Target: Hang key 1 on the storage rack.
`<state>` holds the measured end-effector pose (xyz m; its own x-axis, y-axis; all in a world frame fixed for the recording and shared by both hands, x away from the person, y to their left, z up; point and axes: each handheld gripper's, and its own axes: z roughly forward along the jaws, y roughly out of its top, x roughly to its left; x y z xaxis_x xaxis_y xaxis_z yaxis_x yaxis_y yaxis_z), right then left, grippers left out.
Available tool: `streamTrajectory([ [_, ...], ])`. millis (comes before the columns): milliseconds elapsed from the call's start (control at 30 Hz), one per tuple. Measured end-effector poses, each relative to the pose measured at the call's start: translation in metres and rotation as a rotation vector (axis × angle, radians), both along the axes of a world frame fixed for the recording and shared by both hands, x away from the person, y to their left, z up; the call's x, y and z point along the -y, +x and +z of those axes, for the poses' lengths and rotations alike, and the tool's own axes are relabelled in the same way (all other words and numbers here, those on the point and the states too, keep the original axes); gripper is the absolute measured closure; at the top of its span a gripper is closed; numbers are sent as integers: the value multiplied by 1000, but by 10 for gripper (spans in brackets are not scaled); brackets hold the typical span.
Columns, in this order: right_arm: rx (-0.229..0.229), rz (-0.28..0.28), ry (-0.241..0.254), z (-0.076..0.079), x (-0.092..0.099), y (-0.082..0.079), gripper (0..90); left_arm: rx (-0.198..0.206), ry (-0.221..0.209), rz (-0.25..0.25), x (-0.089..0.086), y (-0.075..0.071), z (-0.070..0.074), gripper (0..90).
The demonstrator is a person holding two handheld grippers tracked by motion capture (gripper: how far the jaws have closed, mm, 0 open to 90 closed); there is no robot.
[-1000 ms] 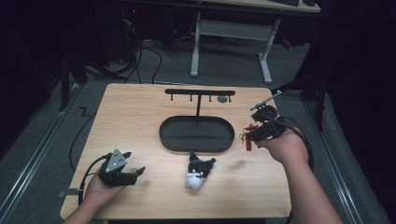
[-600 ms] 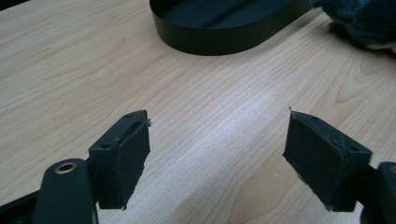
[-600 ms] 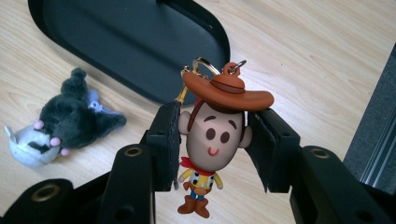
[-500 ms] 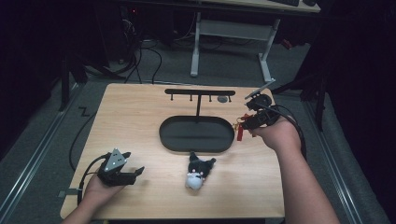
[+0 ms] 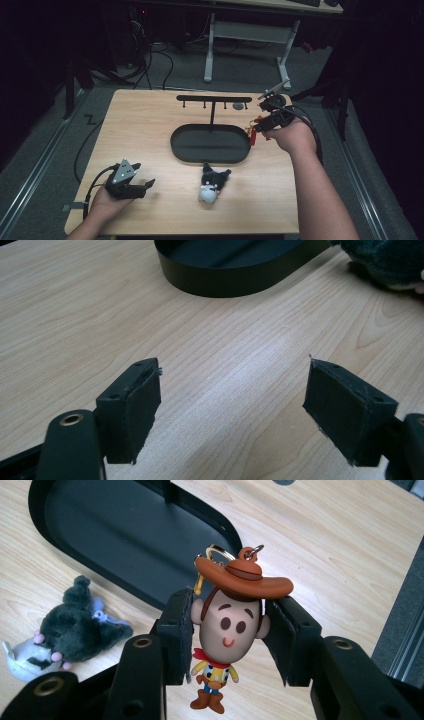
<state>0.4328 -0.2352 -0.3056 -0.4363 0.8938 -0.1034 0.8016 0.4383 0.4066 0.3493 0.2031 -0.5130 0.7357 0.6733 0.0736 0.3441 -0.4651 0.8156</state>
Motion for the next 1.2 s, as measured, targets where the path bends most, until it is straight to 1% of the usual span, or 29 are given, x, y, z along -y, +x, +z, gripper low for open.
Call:
streamTrajectory([
  [233,4,4,-4,3,-6,10,562,0,-7,-6,0,0,0,229],
  [433,7,6,-10,5,-10,19,562,-3,-2,-10,0,1,0,229],
  [567,4,7,-9,7,-14,26,562,-3,-3,-10,0,1,0,230],
  [800,15,0,-11,9,-18,41,562,-2,-3,-12,0,2,0,230],
  [867,11,-11,-9,9,-19,44,562,-3,-2,-13,0,3,0,230],
  [933,10,-10,-11,8,-20,48,562,0,-1,-13,0,3,0,230],
  [1067,23,-8,0,5,-24,54,562,0,1,-12,0,3,0,231],
  [1200,20,-15,-9,1,-25,58,562,1,0,-14,0,3,0,231],
])
